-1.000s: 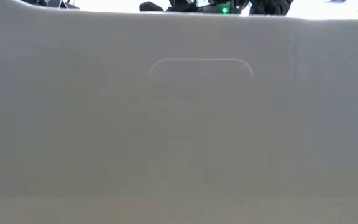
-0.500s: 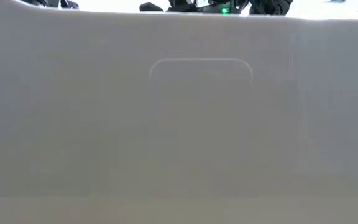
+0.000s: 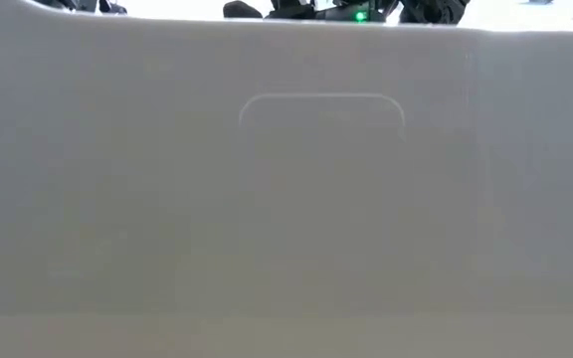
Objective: Pick & Place First Aid Supplies
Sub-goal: Put the blue alcohol pad into the top gray bin
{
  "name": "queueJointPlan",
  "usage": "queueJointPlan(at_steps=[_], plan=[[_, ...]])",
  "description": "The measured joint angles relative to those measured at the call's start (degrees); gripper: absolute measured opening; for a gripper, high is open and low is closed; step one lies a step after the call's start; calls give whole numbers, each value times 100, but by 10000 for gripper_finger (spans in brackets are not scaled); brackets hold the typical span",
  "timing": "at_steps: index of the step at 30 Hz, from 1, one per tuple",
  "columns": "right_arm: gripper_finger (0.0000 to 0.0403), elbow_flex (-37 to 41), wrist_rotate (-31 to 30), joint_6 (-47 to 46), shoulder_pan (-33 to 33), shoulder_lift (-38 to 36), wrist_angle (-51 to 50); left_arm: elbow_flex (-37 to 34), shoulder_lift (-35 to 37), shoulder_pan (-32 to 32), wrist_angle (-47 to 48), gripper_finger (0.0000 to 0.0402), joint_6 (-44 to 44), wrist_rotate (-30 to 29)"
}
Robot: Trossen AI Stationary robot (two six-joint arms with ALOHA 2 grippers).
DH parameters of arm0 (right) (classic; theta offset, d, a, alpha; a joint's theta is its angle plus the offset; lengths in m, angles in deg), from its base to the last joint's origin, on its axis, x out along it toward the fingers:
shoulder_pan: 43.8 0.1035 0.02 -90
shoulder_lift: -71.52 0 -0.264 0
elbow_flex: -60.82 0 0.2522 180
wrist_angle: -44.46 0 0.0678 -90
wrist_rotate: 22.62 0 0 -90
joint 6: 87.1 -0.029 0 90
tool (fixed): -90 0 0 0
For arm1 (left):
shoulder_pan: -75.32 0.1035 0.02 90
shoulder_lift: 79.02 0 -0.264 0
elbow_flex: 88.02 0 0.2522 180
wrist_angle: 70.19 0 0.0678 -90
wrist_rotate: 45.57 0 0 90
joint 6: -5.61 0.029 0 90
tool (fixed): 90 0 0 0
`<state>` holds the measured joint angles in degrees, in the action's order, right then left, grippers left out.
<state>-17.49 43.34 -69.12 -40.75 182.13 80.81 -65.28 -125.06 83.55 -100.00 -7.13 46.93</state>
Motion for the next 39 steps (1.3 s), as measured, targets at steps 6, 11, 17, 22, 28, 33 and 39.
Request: queueJointPlan(at_steps=[6, 11, 17, 22, 28, 33, 39], plan=[[0, 0, 0, 0, 0, 0, 8, 0, 0, 0, 0, 67, 1, -78], [0, 0, 72, 1, 0, 0, 11, 1, 0, -1, 1, 7, 32, -81], [3, 0, 74, 0, 0, 0, 13, 0, 0, 0, 1, 2, 44, -104], [34, 0, -5, 4, 42, -44, -16, 0, 20, -1, 54, 1, 47, -142], [99, 0, -726, 7, 228, -321, -174, 506, 330, -1, 1724, 1, 253, -10], [133, 0, -1973, 7, 422, -358, -245, 1921, 653, -22, 5270, 0, 632, -277], [145, 0, -2652, -3, 474, -359, -742, 3244, 616, -503, 8189, 0, 249, -986]])
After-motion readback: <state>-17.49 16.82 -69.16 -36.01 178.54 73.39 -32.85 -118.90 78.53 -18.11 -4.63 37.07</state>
